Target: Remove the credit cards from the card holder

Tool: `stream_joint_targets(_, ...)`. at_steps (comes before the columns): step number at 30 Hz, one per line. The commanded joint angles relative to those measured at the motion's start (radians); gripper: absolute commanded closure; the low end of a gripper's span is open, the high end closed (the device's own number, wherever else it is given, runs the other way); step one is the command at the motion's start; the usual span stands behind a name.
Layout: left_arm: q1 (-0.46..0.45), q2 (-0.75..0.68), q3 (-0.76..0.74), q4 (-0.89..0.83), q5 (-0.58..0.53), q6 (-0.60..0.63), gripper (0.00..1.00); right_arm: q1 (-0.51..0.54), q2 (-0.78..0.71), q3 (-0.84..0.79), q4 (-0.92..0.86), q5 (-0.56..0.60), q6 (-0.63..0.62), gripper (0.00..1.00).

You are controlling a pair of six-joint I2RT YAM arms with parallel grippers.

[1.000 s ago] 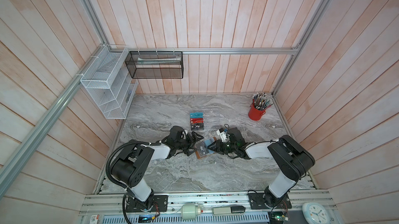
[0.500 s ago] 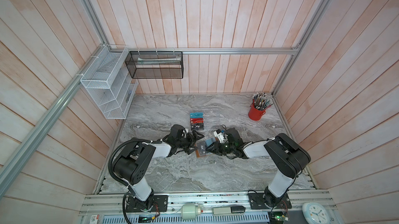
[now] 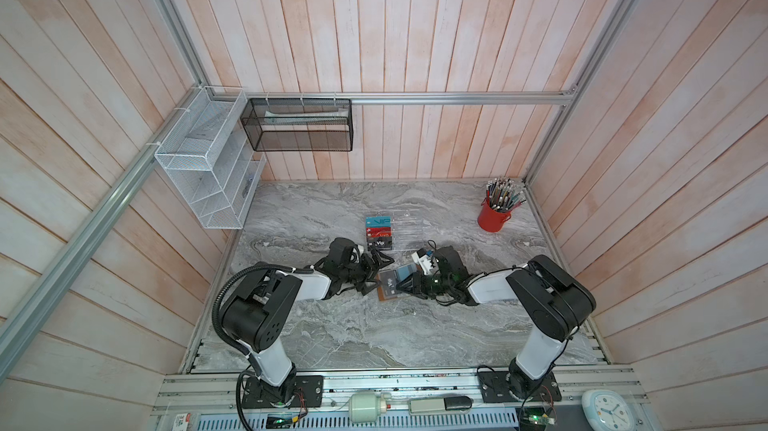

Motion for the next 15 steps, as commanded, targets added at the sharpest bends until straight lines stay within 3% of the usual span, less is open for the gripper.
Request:
stream_joint_targets(1, 0.007, 0.045, -0.018, -0.086, -0.046, 0.035, 0.00, -0.008, 0.037, -0.020, 0.025, -0.005, 0.023, 0.72)
stream_joint_targets(15, 0.018, 0.074, -0.024, -0.079, -0.036, 0.047, 0.00, -0.025, 0.073, -0.064, 0.177, -0.049, 0.091, 0.77)
